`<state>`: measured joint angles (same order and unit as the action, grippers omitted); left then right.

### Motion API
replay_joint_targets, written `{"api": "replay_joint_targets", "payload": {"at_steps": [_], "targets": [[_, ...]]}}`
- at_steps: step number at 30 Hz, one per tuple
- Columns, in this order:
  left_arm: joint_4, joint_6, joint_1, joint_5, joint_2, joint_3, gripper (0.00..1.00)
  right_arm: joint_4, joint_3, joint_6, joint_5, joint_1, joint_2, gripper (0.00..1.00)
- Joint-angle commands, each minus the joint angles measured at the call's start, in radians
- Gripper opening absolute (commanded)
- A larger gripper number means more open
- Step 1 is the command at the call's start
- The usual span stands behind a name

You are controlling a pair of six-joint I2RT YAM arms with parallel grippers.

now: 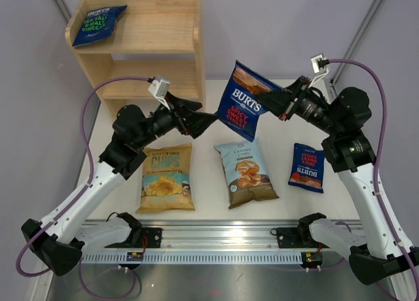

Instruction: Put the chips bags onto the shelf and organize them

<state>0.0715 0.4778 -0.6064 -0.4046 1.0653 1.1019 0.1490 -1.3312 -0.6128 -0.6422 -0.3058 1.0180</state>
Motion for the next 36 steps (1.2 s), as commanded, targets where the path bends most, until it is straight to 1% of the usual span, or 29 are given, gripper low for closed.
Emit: {"api": "replay_joint_targets", "payload": {"at_steps": [1, 2, 3, 4, 7, 8, 9, 10, 11, 12, 14, 15, 17, 18, 22, 26, 30, 33, 34, 35, 36], "targets": [[0.201, 0.178, 0.005, 0.22, -0.074, -0.088, 0.99, -0.219, -0.01, -0.091, 0.05, -0.007, -0.033, 0.04], [0.239, 0.211, 0.005, 0.222, -0.093, -0.111, 0.99, -0.247, 0.003, -0.131, 0.053, -0.006, -0.036, 0.04], [0.342, 0.241, 0.005, 0.207, -0.122, -0.143, 0.99, -0.305, 0.01, -0.155, 0.064, -0.007, -0.039, 0.04], [0.391, 0.299, 0.005, 0.198, -0.134, -0.193, 0.99, -0.337, 0.018, -0.178, 0.064, -0.007, -0.041, 0.04], [0.557, 0.378, 0.005, 0.155, -0.16, -0.267, 0.99, -0.442, 0.032, -0.277, 0.072, -0.007, -0.038, 0.04], [0.604, 0.393, 0.005, 0.141, -0.163, -0.283, 0.99, -0.475, 0.039, -0.336, 0.072, -0.007, -0.033, 0.04], [0.701, 0.424, 0.005, 0.109, -0.165, -0.296, 0.99, -0.53, 0.041, -0.369, 0.073, -0.006, -0.021, 0.04], [0.74, 0.436, 0.005, 0.095, -0.16, -0.315, 0.99, -0.557, 0.041, -0.401, 0.072, -0.007, -0.013, 0.04], [0.773, 0.447, 0.005, 0.083, -0.157, -0.323, 0.99, -0.593, 0.047, -0.472, 0.069, -0.006, -0.003, 0.04], [0.836, 0.459, 0.005, 0.067, -0.154, -0.329, 0.99, -0.676, 0.052, -0.508, 0.067, -0.006, 0.019, 0.04], [0.898, 0.47, 0.005, 0.058, -0.143, -0.342, 0.99, -0.713, 0.043, -0.6, 0.069, -0.007, 0.051, 0.04], [0.951, 0.472, 0.005, 0.052, -0.139, -0.344, 0.99, -0.768, 0.044, -0.634, 0.065, -0.009, 0.085, 0.04], [0.967, 0.478, 0.005, 0.052, -0.122, -0.321, 0.99, -0.851, 0.046, -0.72, 0.062, -0.032, 0.135, 0.03], [0.962, 0.47, 0.005, 0.052, -0.114, -0.312, 0.99, -0.864, 0.041, -0.732, 0.062, -0.045, 0.151, 0.03], [0.965, 0.469, 0.005, 0.059, -0.081, -0.264, 0.99, -0.859, 0.004, -0.702, 0.078, -0.142, 0.198, 0.03], [0.944, 0.486, 0.005, 0.073, -0.036, -0.217, 0.99, -0.864, 0.009, -0.693, 0.101, -0.168, 0.209, 0.03], [0.946, 0.493, 0.005, 0.111, -0.024, -0.218, 0.99, -0.888, 0.043, -0.699, 0.134, -0.171, 0.202, 0.02], [0.991, 0.507, 0.005, 0.113, -0.022, -0.237, 0.9, -0.868, 0.043, -0.679, 0.136, -0.179, 0.197, 0.02], [1.005, 0.513, 0.005, 0.115, -0.021, -0.24, 0.86, -0.87, 0.046, -0.673, 0.139, -0.182, 0.198, 0.02], [1.024, 0.519, 0.005, 0.115, -0.018, -0.241, 0.8, -0.878, 0.059, -0.671, 0.144, -0.185, 0.2, 0.02], [1.034, 0.53, 0.005, 0.116, -0.015, -0.24, 0.77, -0.885, 0.069, -0.665, 0.153, -0.196, 0.2, 0.02]]}}
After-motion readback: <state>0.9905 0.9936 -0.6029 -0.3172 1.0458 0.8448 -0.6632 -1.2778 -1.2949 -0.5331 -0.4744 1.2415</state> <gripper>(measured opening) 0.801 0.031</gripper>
